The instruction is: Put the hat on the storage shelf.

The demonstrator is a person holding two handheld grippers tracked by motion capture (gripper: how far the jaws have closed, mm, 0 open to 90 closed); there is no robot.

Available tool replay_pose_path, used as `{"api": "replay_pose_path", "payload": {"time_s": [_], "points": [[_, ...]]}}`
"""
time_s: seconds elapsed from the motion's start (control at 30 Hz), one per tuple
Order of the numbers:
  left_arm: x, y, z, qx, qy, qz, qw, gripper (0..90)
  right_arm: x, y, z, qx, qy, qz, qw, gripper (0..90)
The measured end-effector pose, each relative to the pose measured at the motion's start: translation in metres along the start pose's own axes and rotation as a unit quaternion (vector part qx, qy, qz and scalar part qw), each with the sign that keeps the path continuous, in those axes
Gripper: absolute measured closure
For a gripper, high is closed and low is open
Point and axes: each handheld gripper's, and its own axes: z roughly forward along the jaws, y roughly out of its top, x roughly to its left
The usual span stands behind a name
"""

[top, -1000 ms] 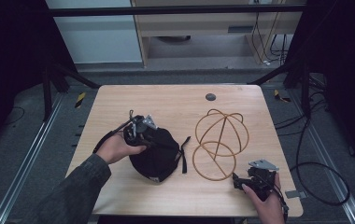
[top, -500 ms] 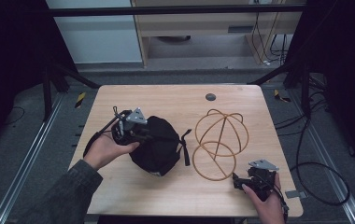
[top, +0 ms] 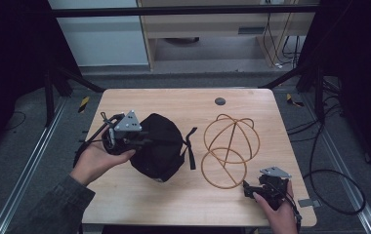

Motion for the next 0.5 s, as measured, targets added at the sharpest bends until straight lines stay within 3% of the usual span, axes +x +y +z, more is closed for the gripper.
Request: {"api": "replay_pose_path", "payload": {"time_s": [0.23,0.33,0.5], "points": [[-0.005,0.007,-0.018,-0.012,0.003,0.014,0.9998,72.9,0.0,0.0,0.0,0.0,0.0,0.0,1.0,0.4],[-0.009,0.016,-0.031,-0.021,0.004,0.033,0.9992,72.9,0.0,0.0,0.0,0.0,0.0,0.001,1.0,0.4],[-0.008,0.021,-0.037,-0.028,0.003,0.034,0.999,73.0,0.0,0.0,0.0,0.0,0.0,-0.002,1.0,0.4]]}}
